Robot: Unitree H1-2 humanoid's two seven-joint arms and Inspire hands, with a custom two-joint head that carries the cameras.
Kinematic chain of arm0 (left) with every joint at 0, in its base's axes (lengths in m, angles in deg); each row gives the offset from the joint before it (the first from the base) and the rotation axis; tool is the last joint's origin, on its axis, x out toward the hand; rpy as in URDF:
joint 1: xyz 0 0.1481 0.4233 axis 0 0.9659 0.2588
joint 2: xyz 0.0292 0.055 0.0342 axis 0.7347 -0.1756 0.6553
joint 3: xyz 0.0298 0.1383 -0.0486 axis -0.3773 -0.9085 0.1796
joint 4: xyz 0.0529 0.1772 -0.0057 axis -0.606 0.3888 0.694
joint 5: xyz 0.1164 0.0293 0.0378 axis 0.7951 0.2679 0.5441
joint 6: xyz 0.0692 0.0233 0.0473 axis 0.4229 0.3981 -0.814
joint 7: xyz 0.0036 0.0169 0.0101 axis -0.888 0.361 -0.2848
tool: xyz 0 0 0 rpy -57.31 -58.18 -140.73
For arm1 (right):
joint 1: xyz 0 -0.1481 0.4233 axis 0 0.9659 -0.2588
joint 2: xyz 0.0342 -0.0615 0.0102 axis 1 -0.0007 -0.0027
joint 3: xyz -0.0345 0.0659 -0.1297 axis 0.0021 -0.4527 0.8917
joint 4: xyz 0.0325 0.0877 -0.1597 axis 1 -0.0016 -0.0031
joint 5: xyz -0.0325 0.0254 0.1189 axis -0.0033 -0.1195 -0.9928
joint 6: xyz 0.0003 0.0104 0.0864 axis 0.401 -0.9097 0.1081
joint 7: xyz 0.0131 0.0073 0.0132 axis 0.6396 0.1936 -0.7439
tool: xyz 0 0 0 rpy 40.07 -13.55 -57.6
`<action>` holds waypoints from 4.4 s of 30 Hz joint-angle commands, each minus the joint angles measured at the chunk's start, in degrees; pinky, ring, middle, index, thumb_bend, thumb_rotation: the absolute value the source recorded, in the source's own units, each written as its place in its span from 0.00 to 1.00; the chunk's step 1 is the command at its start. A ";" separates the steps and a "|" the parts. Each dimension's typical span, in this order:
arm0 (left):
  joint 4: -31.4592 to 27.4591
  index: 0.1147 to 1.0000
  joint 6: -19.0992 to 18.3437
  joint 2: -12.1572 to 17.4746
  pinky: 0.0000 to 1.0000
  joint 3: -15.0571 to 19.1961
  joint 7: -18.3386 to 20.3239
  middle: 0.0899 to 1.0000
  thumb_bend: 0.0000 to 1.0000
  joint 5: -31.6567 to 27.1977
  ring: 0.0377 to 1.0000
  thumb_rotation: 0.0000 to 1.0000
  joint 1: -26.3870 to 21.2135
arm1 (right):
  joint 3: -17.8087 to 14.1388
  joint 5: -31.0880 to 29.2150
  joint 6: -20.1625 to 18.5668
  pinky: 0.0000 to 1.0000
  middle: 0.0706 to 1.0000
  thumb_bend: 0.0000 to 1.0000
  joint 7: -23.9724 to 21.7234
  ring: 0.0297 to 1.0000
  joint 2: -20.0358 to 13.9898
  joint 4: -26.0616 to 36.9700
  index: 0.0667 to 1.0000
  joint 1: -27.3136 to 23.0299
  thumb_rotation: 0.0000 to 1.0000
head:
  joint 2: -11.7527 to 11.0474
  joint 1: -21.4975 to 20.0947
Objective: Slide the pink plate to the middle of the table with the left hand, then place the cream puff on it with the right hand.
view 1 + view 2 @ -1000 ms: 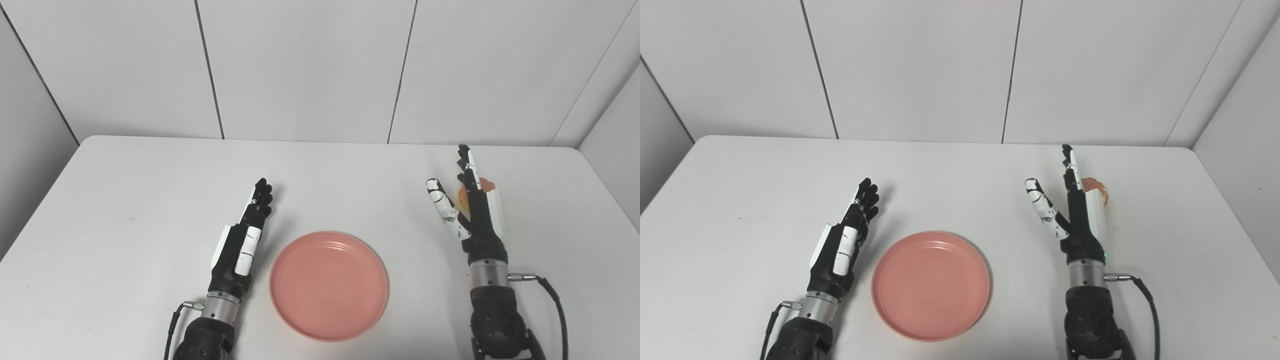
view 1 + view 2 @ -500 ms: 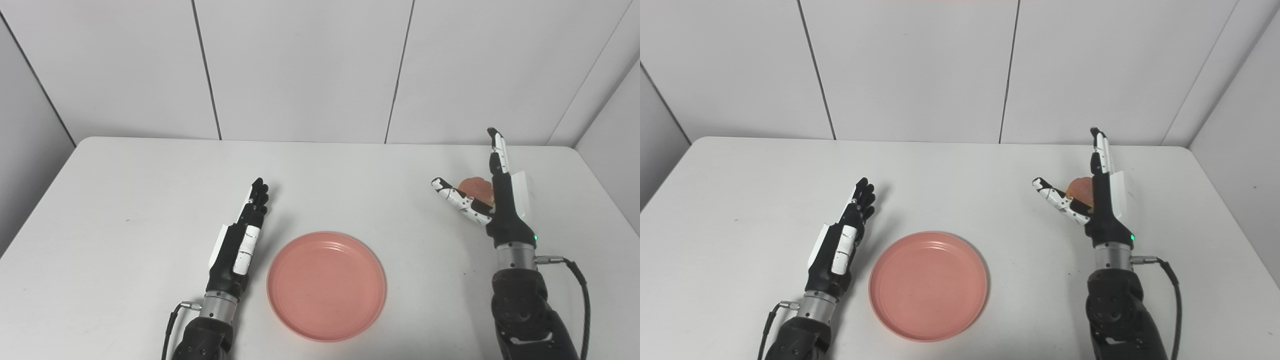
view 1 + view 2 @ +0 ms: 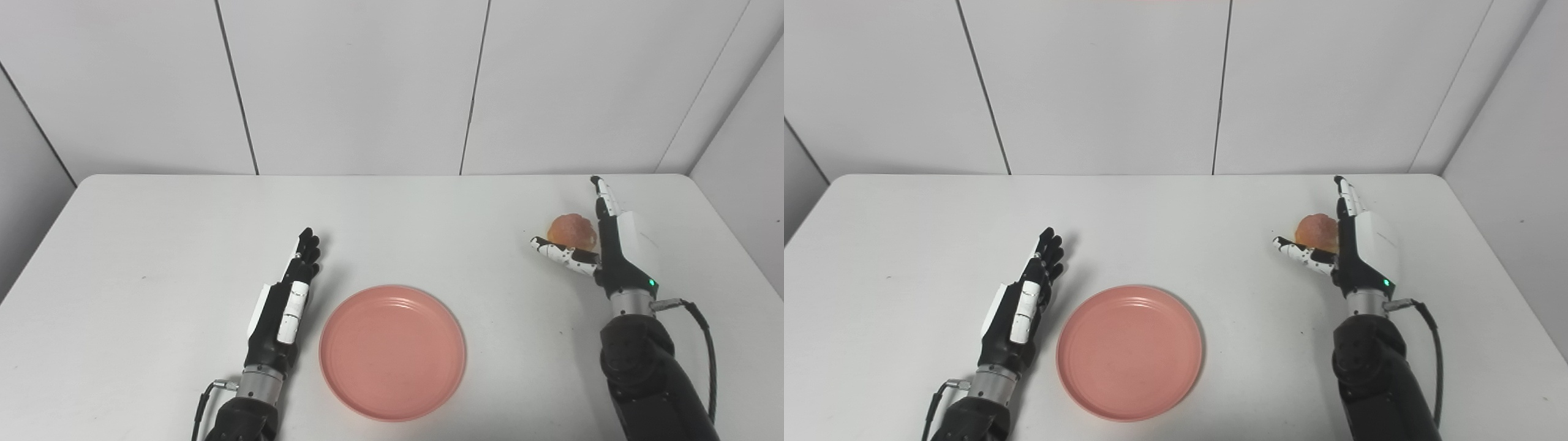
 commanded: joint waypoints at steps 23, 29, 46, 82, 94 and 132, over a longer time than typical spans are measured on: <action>-10.10 1.00 -9.09 1.83 1.00 -0.86 -0.35 1.00 0.71 1.66 1.00 1.00 9.14 | 0.99 -6.83 -1.08 0.59 0.83 0.61 -1.32 0.72 -3.92 -10.59 0.82 -8.22 0.04 | 1.41 0.50; -9.63 1.00 -8.68 1.42 1.00 -0.83 -0.83 1.00 0.70 1.91 1.00 1.00 8.92 | 1.12 -8.17 1.91 0.34 0.47 0.54 2.59 0.44 -3.92 -13.04 0.67 -9.00 0.00 | 1.55 0.53; -8.75 1.00 -9.60 -0.16 1.00 -0.25 -1.72 1.00 0.72 1.34 1.00 1.00 7.45 | 1.06 -9.94 5.49 0.42 0.44 0.51 7.80 0.39 -4.39 -13.21 0.52 -8.00 0.00 | 0.36 1.89; -6.79 1.00 -5.58 -5.99 1.00 -0.60 -7.88 1.00 0.70 5.81 1.00 1.00 5.26 | 11.07 -6.38 28.13 0.38 0.44 0.51 0.04 0.40 4.06 15.16 0.49 8.03 0.00 | 1.06 9.87; -8.61 1.00 -4.62 -5.55 1.00 -1.38 -6.80 1.00 0.71 6.28 1.00 1.00 5.92 | 14.56 -8.74 32.92 0.31 0.44 0.50 -6.81 0.35 2.89 18.29 0.53 12.04 0.00 | 1.14 11.26; -8.47 0.97 7.14 -5.61 1.00 -0.48 -6.15 0.97 0.69 0.04 0.98 1.00 10.11 | 17.47 -2.49 32.97 0.30 0.45 0.50 -13.85 0.35 4.36 16.42 0.53 14.44 0.00 | -2.72 11.59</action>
